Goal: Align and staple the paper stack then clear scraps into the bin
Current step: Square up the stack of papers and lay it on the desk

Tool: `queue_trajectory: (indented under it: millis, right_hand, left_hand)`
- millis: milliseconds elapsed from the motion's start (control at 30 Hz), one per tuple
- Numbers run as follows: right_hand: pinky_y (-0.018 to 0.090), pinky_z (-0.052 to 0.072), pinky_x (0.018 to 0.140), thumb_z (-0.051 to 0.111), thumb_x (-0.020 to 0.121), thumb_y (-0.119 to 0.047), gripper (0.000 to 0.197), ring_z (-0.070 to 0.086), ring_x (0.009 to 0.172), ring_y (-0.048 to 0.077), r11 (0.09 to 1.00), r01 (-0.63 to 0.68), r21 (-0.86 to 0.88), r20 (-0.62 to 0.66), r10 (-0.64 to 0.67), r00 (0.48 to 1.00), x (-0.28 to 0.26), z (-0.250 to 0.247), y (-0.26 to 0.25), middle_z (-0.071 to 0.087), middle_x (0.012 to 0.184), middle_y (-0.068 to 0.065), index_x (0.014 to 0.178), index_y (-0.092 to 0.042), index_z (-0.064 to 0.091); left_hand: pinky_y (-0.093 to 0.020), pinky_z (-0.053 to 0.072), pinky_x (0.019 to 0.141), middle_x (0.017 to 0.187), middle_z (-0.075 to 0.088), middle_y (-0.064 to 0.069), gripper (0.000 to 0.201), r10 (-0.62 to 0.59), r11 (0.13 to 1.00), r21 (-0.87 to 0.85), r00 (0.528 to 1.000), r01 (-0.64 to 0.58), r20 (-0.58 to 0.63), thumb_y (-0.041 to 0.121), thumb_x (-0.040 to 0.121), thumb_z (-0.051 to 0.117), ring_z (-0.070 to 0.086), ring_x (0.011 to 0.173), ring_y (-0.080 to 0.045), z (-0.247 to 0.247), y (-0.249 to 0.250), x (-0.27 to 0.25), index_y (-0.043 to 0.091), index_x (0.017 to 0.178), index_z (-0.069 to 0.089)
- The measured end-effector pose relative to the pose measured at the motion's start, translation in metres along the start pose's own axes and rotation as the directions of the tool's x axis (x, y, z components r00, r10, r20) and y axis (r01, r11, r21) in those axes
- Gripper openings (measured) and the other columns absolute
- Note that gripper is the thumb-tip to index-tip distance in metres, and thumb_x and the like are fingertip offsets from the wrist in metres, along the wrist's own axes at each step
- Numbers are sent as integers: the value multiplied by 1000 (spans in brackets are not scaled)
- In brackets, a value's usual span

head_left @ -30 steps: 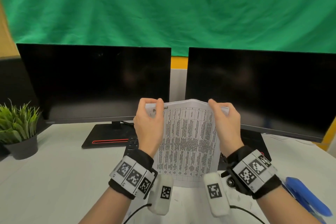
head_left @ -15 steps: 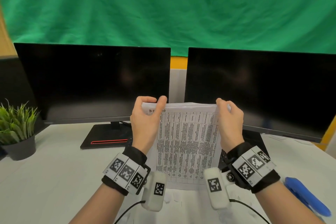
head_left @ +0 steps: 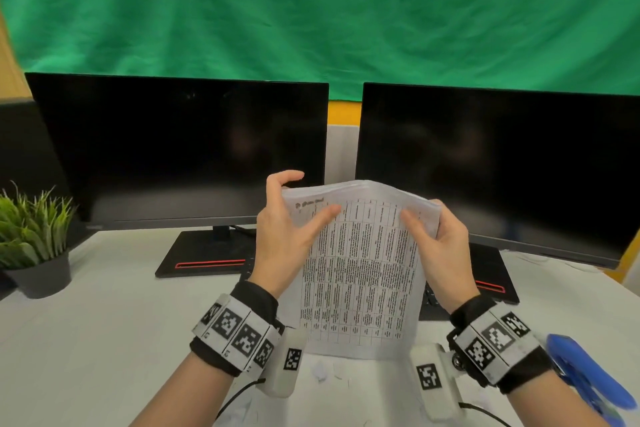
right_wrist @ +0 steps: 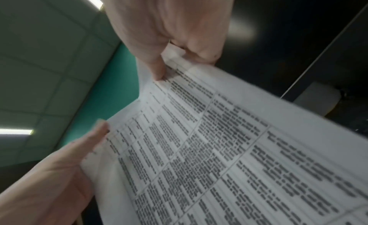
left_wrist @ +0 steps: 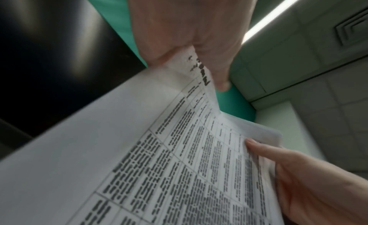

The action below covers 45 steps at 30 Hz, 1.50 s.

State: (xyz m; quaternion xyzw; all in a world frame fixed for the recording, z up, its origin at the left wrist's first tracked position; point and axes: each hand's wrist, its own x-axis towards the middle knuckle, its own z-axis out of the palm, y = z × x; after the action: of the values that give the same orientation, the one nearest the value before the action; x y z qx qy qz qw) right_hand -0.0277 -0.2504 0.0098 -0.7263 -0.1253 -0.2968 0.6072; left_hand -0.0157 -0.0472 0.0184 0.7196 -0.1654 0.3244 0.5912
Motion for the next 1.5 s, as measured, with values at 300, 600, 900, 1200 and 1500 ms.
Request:
queue_trajectory:
  millis: [300,600,900,1200,1500]
  right_hand:
    - [14,55,64,61,87,-20,25,65,90,-4,981,-178,80,1,179,984,-31,14,20,65,102,-16,108,-32,57]
    - [27,57,73,55,91,-22,18,71,90,9,959,-255,123,14,255,967,-8,8,-5,71,102,-3,107,-26,63]
    - [27,50,60,48,95,-32,32,68,87,20,811,-580,-79,118,586,802,2,-24,5,68,104,4,124,-19,49]
    - [47,51,91,49,95,-15,28,64,105,37,493,-864,-108,171,865,472,-19,-38,72,66,116,21,121,-6,55]
    - [47,49,96,49,94,-14,27,63,103,31,487,-848,-210,53,872,487,-22,-31,102,66,113,14,120,-10,56]
  left_hand:
    - [1,43,81,102,60,9,27,290,924,280,954,-261,-69,27,95,47,51,94,19,6,-21,-8,14,113,62]
    - [-29,57,75,93,58,13,19,308,940,181,948,-289,-87,12,98,47,63,89,-10,2,18,19,11,112,59]
    - [-34,52,84,91,63,5,14,-408,910,154,896,385,174,22,91,50,63,94,-16,24,-21,44,23,89,64]
    - [-42,49,97,104,64,-4,16,-724,689,285,629,666,282,20,93,49,61,101,-20,61,-80,2,22,89,64]
    - [-33,53,75,99,61,-12,24,-873,437,160,374,885,314,19,90,52,63,87,-24,55,-113,-17,14,112,45]
